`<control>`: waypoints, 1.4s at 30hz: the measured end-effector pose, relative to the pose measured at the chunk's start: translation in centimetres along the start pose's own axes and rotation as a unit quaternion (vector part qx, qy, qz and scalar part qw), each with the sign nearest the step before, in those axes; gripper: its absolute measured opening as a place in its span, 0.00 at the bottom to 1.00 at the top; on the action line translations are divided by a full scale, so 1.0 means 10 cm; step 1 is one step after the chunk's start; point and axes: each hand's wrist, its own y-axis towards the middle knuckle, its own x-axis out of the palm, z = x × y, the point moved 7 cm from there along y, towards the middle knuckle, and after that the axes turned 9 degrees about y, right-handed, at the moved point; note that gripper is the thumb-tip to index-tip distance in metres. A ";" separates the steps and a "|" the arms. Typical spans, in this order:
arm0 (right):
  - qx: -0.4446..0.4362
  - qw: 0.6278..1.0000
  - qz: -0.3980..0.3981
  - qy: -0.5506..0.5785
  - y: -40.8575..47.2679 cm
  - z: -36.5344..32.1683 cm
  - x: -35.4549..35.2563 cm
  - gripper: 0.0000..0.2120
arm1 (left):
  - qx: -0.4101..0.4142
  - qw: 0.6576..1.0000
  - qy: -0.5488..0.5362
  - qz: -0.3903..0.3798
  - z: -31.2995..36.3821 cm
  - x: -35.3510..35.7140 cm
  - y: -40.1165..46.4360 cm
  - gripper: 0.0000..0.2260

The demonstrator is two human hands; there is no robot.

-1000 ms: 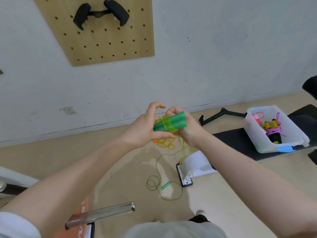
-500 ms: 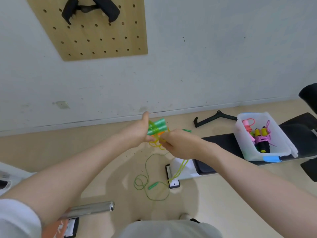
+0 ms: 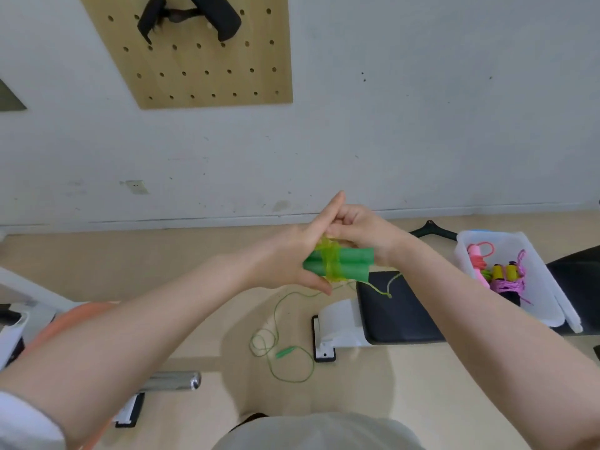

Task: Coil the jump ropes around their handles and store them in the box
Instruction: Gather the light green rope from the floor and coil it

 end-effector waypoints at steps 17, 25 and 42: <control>0.035 0.784 -0.121 -0.608 -0.20 0.14 0.33 0.09 | -0.203 0.971 0.120 -0.029 -0.58 0.34 0.29 0.52; -0.075 0.943 0.057 -0.318 -0.18 -0.44 -0.24 0.08 | -0.090 0.991 0.091 -0.026 -0.25 0.53 0.38 0.47; -0.044 0.897 0.149 -0.414 -0.25 0.27 -0.09 0.16 | -0.044 0.980 -0.157 0.112 -0.03 0.14 0.26 0.24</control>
